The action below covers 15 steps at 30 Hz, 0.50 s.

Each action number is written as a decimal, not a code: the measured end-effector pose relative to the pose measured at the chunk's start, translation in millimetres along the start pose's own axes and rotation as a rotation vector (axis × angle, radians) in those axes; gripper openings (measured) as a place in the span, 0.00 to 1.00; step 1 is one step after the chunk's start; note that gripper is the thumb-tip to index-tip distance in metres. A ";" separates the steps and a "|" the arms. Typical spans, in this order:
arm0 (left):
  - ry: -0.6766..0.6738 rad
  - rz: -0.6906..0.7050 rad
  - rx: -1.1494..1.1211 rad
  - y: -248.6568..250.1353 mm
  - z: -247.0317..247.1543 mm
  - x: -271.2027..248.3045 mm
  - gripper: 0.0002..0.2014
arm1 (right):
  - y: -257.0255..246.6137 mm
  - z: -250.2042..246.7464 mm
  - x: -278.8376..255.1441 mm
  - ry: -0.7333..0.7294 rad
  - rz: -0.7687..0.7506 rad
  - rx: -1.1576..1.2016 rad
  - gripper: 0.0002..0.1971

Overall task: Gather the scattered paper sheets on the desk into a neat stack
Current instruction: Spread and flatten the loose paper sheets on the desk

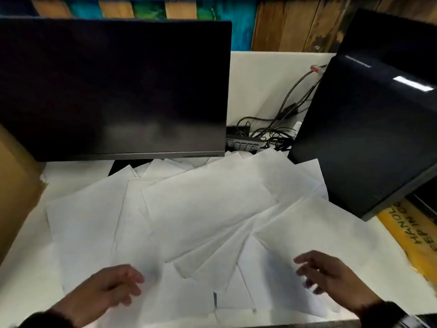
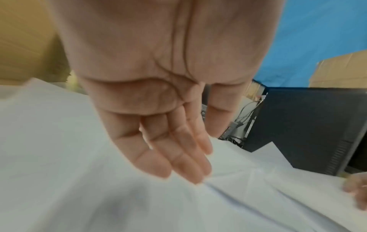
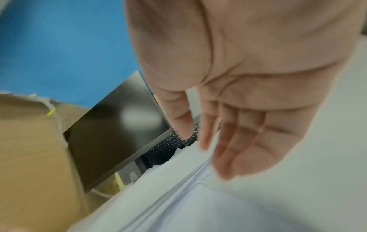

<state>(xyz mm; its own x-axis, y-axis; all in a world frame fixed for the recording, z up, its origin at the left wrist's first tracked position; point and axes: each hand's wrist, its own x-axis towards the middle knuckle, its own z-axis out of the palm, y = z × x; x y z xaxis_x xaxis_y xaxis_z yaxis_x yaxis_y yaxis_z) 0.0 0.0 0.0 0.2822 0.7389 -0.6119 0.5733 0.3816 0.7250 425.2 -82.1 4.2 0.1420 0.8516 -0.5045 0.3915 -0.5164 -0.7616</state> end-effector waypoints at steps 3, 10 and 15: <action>0.154 0.199 0.155 33.9 -1.0 53.7 0.10 | -8.0 22.4 55.6 0.307 0.118 0.294 0.15; 0.351 0.073 0.601 72.5 8.2 152.2 0.33 | -17.6 46.1 131.3 0.545 0.297 0.600 0.19; 0.182 -0.046 0.890 71.8 41.7 148.6 0.37 | -21.6 45.4 151.0 0.529 0.280 0.580 0.07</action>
<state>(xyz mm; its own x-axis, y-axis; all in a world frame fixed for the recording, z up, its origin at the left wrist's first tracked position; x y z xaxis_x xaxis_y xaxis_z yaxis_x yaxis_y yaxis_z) 115.2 114.0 -52.1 0.1619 0.8387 -0.5200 0.9845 -0.1016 0.1428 396.9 53.7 -74.0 0.6293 0.5397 -0.5591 -0.2319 -0.5563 -0.7980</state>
